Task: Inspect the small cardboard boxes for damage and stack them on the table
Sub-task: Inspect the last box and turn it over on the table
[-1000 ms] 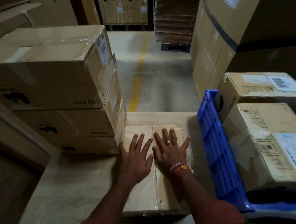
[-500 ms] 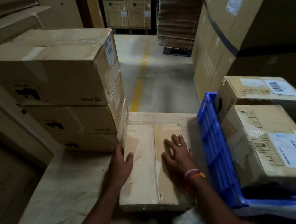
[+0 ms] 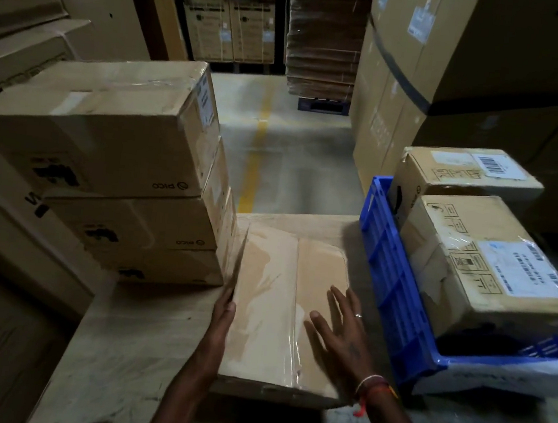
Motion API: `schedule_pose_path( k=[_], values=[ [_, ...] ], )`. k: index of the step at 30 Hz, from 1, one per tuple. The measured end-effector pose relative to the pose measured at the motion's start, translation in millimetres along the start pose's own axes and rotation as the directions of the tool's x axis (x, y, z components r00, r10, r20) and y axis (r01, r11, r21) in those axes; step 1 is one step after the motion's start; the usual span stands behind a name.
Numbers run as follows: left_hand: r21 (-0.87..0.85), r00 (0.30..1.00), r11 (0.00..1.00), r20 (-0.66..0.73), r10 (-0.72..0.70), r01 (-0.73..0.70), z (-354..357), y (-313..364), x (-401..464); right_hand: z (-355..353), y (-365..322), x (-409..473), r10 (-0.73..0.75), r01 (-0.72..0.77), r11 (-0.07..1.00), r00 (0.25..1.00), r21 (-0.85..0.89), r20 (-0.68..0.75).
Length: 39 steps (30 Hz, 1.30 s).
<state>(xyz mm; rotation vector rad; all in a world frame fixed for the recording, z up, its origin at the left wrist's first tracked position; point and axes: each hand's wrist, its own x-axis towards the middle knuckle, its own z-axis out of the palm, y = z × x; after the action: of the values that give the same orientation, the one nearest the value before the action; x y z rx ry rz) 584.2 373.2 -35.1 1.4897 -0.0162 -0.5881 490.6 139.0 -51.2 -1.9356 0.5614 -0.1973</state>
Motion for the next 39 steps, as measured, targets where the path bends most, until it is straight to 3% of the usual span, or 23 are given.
schedule_pose_path(
  k=[2,4,6,8,11,17,19,22,24,26,28,32,39],
  values=[
    [0.169,0.995,0.981,0.046,0.086,-0.093,2.9,14.8,-5.8,5.5,2.1,-3.6,0.072,-0.071,0.996,0.997,0.060,-0.024],
    [0.397,0.969,0.884,0.103,0.225,-0.248,10.6,31.4,-14.9,11.6,6.3,-1.1,0.147,-0.147,0.988,0.989,0.042,0.008],
    [0.653,0.936,0.675,0.188,0.297,-0.345,20.7,46.6,-26.1,16.8,6.4,1.2,0.196,-0.198,0.979,0.979,0.037,0.062],
    [0.803,0.922,0.472,0.240,0.305,-0.365,35.6,55.7,-37.1,21.7,11.6,6.8,0.229,-0.246,0.959,0.965,0.137,0.129],
    [0.886,0.912,0.307,0.244,0.329,-0.348,52.4,47.3,-42.9,24.7,14.8,16.2,0.256,-0.320,0.894,0.939,0.313,0.229],
    [0.937,0.879,0.106,0.267,0.395,-0.333,93.5,21.5,-36.3,-4.0,-33.6,17.3,0.286,-0.444,0.751,0.886,0.488,0.365],
    [0.924,0.867,0.109,0.297,0.401,-0.367,92.4,20.8,-30.4,-19.5,-50.6,8.2,0.230,-0.403,0.772,0.898,0.492,0.375],
    [0.930,0.850,0.154,0.225,0.477,-0.333,73.4,22.1,-24.4,-30.7,-63.7,-5.3,0.055,-0.108,0.921,0.987,0.375,0.149],
    [0.945,0.862,0.210,0.120,0.493,-0.252,60.8,16.1,-22.8,-27.6,-60.8,-12.1,-0.166,0.151,0.984,0.971,0.094,0.172],
    [0.934,0.886,0.259,0.108,0.450,-0.245,56.2,11.0,-24.0,-18.7,-50.1,-18.7,-0.283,0.357,0.881,0.923,-0.309,0.259],
    [0.934,0.890,0.234,0.150,0.429,-0.270,59.0,12.4,-23.7,-13.4,-48.7,-22.8,-0.245,0.360,0.756,0.930,-0.547,0.274],
    [0.939,0.897,0.184,0.201,0.393,-0.290,54.8,18.6,-18.8,-12.5,-60.8,-23.1,-0.158,0.314,0.660,0.946,-0.682,0.283],
    [0.879,0.867,0.186,0.360,0.344,-0.439,40.2,27.1,-6.2,-15.2,-85.7,-19.2,-0.040,0.253,0.755,0.939,-0.605,0.342]
  ],
)
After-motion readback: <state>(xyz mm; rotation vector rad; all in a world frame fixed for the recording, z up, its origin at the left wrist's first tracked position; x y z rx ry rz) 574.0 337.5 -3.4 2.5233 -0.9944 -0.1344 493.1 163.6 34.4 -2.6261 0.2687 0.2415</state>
